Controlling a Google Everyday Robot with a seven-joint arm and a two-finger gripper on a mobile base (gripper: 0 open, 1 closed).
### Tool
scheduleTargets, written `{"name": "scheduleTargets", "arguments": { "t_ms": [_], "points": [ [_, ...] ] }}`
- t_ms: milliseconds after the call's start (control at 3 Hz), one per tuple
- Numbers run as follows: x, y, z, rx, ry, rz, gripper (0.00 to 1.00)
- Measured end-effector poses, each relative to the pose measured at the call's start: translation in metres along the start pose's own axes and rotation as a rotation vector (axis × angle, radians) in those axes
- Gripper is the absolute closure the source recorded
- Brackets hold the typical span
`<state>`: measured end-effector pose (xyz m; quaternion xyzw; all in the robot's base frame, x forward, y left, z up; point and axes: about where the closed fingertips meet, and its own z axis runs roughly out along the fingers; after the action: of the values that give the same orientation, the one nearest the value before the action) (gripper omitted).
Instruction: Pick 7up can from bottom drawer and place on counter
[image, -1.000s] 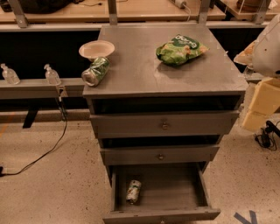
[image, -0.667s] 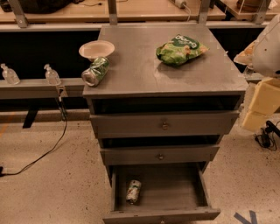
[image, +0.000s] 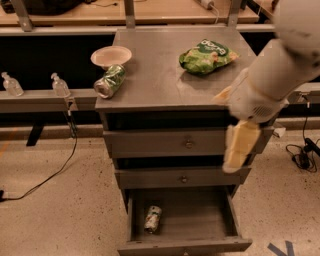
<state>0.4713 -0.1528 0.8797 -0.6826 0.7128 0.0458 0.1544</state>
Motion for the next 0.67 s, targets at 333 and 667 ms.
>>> {"name": "scheduleTargets", "arguments": {
  "t_ms": [333,667],
  "points": [
    [-0.054,0.008,0.081,-0.054,-0.211,-0.18,0.0],
    [-0.072,0.003,0.09,-0.026,-0.253,-0.286,0.0]
  ]
}}
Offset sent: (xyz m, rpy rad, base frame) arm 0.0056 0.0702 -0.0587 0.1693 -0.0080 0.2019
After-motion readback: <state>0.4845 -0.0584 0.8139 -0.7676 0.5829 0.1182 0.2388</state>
